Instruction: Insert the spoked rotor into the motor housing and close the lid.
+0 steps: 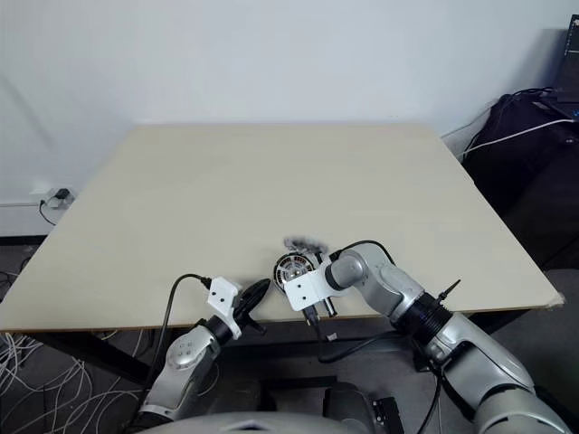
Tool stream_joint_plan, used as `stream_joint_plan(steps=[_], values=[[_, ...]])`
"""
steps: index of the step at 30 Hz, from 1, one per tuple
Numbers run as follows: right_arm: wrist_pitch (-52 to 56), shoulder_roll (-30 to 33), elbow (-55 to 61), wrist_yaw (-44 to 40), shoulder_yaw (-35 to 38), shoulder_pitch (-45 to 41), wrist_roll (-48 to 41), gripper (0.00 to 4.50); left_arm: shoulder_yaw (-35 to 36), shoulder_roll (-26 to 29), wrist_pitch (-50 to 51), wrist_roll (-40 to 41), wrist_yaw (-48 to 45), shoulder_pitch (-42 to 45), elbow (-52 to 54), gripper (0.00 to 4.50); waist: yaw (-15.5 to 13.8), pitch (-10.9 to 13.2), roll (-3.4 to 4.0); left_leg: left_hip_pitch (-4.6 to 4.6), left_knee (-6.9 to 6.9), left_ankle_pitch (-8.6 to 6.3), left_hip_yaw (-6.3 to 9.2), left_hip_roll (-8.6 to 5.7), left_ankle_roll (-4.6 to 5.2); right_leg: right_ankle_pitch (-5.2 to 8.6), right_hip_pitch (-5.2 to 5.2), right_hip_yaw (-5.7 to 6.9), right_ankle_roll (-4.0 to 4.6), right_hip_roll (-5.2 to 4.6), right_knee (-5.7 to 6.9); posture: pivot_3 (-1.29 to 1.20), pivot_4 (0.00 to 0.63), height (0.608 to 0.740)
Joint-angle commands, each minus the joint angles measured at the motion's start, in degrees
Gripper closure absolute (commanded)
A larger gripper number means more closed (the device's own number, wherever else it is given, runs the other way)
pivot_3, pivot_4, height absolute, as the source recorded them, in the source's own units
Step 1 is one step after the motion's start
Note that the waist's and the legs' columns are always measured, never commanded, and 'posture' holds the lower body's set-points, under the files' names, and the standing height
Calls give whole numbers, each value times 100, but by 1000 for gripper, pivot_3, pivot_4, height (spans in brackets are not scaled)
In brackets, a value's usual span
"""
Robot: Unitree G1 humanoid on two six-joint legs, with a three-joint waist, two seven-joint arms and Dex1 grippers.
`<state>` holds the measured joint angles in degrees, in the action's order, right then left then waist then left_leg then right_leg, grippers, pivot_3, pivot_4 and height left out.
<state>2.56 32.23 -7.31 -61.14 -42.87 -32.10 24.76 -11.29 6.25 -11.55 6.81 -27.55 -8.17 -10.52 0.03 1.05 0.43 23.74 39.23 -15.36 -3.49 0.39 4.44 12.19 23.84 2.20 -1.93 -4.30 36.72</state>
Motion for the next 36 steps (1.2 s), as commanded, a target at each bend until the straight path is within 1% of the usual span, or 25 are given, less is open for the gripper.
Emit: stream_joint_plan(steps=[1, 4, 8, 10, 14, 19, 22, 27, 30, 36], values=[[-70, -10, 82, 20, 211, -9, 39, 4391, -18, -29, -40, 7, -9, 45, 189, 4500, -10, 0, 0, 0, 0, 0, 0, 0, 0, 0, 0, 0, 0, 0, 0, 0, 0, 740], [53, -56, 133, 130, 309, 83, 52, 4391, -16, -41, -13, 18, -8, 49, 199, 4500, -22, 0, 0, 0, 0, 0, 0, 0, 0, 0, 0, 0, 0, -1, 1, 0, 0, 740], [653, -325, 485, 339, 739, 350, -172, 4391, -16, -49, 26, 24, -1, 54, 211, 4500, -20, -1, -1, -2, 0, 0, 2, 1, 0, 0, 0, -1, 0, -1, 4, 0, 0, 740], [1339, -575, 791, 444, 1072, 531, -352, 4391, -16, -53, 43, 24, 2, 56, 218, 4500, -10, 0, 0, -1, 0, 0, 2, 2, -1, 0, 3, -2, 1, -1, 8, 0, 0, 740], [3136, -1058, 1569, 568, 1685, 911, -699, 4391, -9, -71, 87, 35, 7, 57, 230, 4500, -34, 0, 2, 8, -3, 0, 4, 4, -2, 2, 14, -3, 7, -4, 10, 0, 0, 740], [4736, -1263, 2457, 691, 2009, 1171, -1080, 4391, -22, -94, 137, 51, -8, 69, 227, 4500, -115, 0, 3, 22, -5, 0, 6, -5, -3, 4, 22, -8, 11, -20, 5, 0, 0, 740], [5717, -1325, 2932, 793, 2189, 1272, -1390, 4391, -30, -93, 164, 59, -24, 75, 225, 4500, -114, -1, 3, 36, -5, -1, 6, -7, -3, 4, 35, -10, 11, -25, 5, 0, 0, 740], [7104, -1569, 3370, 1155, 2557, 1315, -1986, 4391, -31, -90, 215, 84, -37, 74, 227, 4500, -105, -5, 9, 72, -4, 0, 8, -7, -4, 3, 75, -6, 12, -24, 10, 0, 0, 740], [7369, -1652, 3415, 1419, 2614, 1301, -2254, 4391, -43, -102, 248, 89, -38, 75, 226, 4500, -90, -6, 11, 77, -5, 1, 9, -6, -4, 3, 78, -5, 13, -23, 10, 0, 0, 740], [7296, -1754, 3163, 1964, 2511, 1209, -2611, 4391, -63, -93, 329, 92, -17, 67, 325, 4500, -78, -6, 11, 79, -3, 1, 8, -9, -4, 4, 77, -4, 12, -24, 8, 0, 0, 740]])
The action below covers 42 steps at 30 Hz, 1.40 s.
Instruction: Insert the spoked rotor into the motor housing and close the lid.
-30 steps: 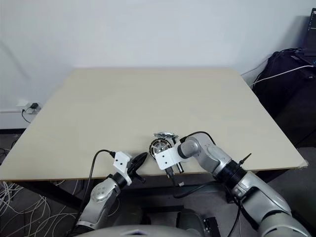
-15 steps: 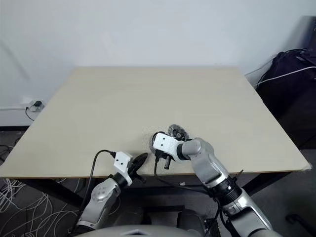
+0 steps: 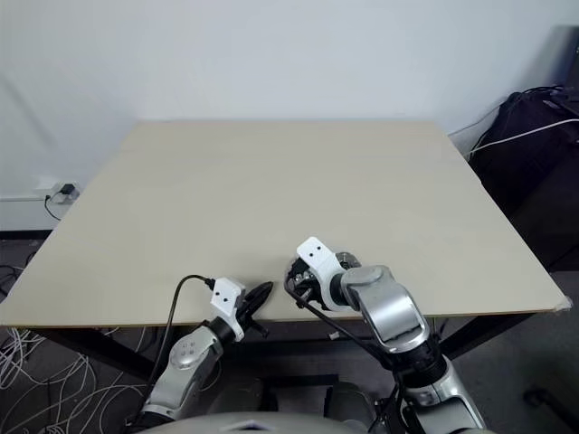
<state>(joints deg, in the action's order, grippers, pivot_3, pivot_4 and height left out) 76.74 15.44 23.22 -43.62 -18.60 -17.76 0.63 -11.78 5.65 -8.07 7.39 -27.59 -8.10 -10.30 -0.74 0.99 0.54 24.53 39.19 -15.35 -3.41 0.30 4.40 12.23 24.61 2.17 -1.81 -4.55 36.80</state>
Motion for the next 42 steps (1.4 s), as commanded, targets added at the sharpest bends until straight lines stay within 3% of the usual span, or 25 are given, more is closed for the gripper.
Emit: stream_joint_plan(steps=[1, 16, 25, 35, 40, 42], values=[[-145, -89, 65, 278, 71, -254, -260, 4391, -14, -32, -22, 29, -7, 55, 313, 4500, 0, 0, 0, 0, 0, 0, 0, 0, 0, 0, 0, 2, 0, 1, 0, 0, 0, 740], [-967, -522, -1321, 975, -275, -713, -723, 4391, -12, -19, -16, 6, 36, -46, 448, 4500, 12, -1, 1, -4, 5, 2, -1, 0, 2, 0, -9, 17, -2, 18, 1, 0, 0, 740], [-827, -897, -1175, 1104, -70, -889, -1190, 1581, -1, -18, 10, 20, 32, -53, 422, 4500, 70, -4, 3, -14, 9, 13, -1, 2, 20, -2, -20, 18, -6, 48, 6, 0, 0, 740], [-228, -1747, -284, 1168, 1098, -888, -2532, 1581, 11, 4, 62, 62, -30, 11, 372, 4500, 127, -8, 6, -17, 10, 6, 1, 9, 5, -8, -21, 16, -16, 42, 7, 0, 0, 740], [-975, -1972, -267, 1610, 1471, -910, -2577, 1581, 13, 20, 93, 67, -48, 39, 361, 4500, 136, -8, 5, -19, 11, 5, -1, 5, 3, -11, -24, 15, -21, 46, 6, 0, 0, 740], [-1368, -1975, -298, 1848, 1533, -944, -2452, 1961, 12, 30, 106, 66, -58, 43, 365, 4500, 137, -8, 6, -19, 11, 5, -2, 4, 2, -11, -24, 14, -22, 54, 6, 0, 0, 740]])
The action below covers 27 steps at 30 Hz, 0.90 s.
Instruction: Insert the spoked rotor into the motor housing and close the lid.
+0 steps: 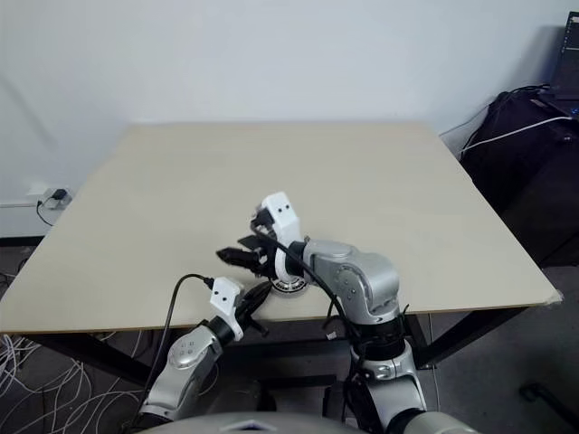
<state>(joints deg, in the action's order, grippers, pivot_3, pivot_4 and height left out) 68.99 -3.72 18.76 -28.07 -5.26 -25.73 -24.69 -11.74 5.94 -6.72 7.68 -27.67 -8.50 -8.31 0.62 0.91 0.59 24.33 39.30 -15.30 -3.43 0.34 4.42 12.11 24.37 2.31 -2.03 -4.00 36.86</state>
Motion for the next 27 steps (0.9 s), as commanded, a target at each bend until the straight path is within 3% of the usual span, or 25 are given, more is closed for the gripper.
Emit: stream_joint_plan(steps=[1, 5, 8, 10, 14, 19, 23, 27], values=[[-865, 12, 147, 371, 159, -161, 192, 2186, 9, 8, -26, 37, -57, 85, 166, 4500, 2, 0, 0, 0, 0, 0, 0, 0, 0, 0, 0, 0, 0, 7, 0, 0, 0, 740], [-1786, 384, 131, 700, 199, -275, 622, 3472, 12, 31, -17, 40, -81, 94, 164, 4500, 3, 0, 0, 0, 0, 1, -5, 0, -1, 0, 1, -5, 0, 11, -1, 0, 0, 740], [-2616, 1148, 25, 774, -138, -256, 1358, 4396, 9, 46, -20, 38, -98, 99, 166, 4500, -1, 0, 0, -1, 0, 2, -9, -1, 1, 0, -1, -7, 0, 11, -2, 0, 0, 740], [-2995, 1513, -25, 774, -318, -197, 1658, 4458, 9, 51, -22, 40, -106, 93, 168, 4500, 8, 0, 1, -2, 1, 11, -13, -4, 17, 1, 0, -9, 0, 9, -3, 0, 0, 740], [-3659, 2828, -108, 475, -914, 131, 2641, 4458, -1, 65, 2, 54, -132, 75, 189, 4500, 5, 0, 0, -11, -3, 19, -17, 0, 31, 3, -5, -16, 2, 15, -5, 0, 0, 740], [-3810, 3840, 56, -291, -1256, 650, 2875, 4458, -10, 79, 30, 52, -158, 61, 215, 4500, 0, 2, -1, -18, -2, 19, -18, 1, 32, 4, -10, -18, 4, 11, -3, 0, 0, 740], [-3692, 4211, 253, -686, -1321, 1141, 2836, 4458, -17, 90, 50, 51, -170, 62, 228, 4500, -12, 10, -12, -50, -4, 17, -15, 5, 32, 8, -43, -13, 2, -14, -9, 0, 0, 740], [-3641, 4039, 300, -597, -1239, 1453, 2841, 4458, -23, 98, 91, 51, -193, 83, 228, 4500, -8, 13, -16, -64, -4, 0, -10, 9, 3, 24, -59, -10, -23, -16, -10, 0, 0, 740]])
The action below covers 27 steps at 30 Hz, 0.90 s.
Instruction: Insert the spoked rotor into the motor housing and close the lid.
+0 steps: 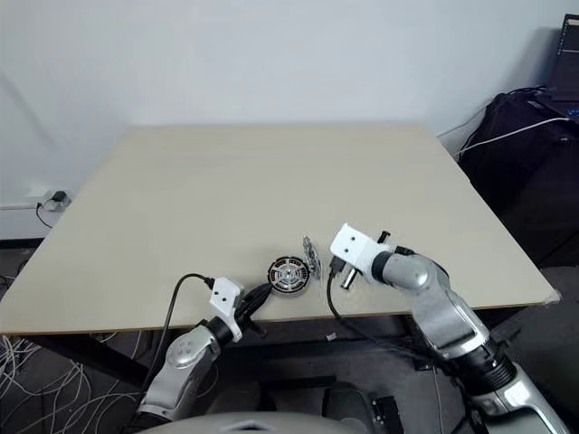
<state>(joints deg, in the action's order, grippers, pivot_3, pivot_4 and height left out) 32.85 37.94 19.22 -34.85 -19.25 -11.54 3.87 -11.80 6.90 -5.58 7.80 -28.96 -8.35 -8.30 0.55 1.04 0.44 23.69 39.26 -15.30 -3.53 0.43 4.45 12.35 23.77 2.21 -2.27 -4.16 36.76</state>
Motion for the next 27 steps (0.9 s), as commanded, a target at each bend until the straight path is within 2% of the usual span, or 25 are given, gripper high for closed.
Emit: stream_joint_plan(steps=[1, 14, 27], values=[[-30, -217, 245, 142, 166, 104, -9, 4458, -19, 3, -12, 37, -68, 75, 226, 4500, -3, 1, -2, -2, 1, 0, 0, 1, 0, 0, -2, 0, -1, 0, 0, 0, 0, 740], [-487, -1469, -331, 1119, 100, 474, 272, 4458, 4, 24, 43, 31, -136, 80, 248, 4500, -14, 3, -4, 0, 0, 0, 2, 1, -1, -5, -2, 1, 8, -6, -2, 0, 0, 740], [-742, -2253, -1194, 1293, -334, 262, 486, 4458, 24, 26, 80, 33, -116, 62, 288, 4500, 12, 2, -3, -1, -4, 0, 3, 2, -1, -8, -1, 0, 14, -4, 0, 0, 0, 740]])
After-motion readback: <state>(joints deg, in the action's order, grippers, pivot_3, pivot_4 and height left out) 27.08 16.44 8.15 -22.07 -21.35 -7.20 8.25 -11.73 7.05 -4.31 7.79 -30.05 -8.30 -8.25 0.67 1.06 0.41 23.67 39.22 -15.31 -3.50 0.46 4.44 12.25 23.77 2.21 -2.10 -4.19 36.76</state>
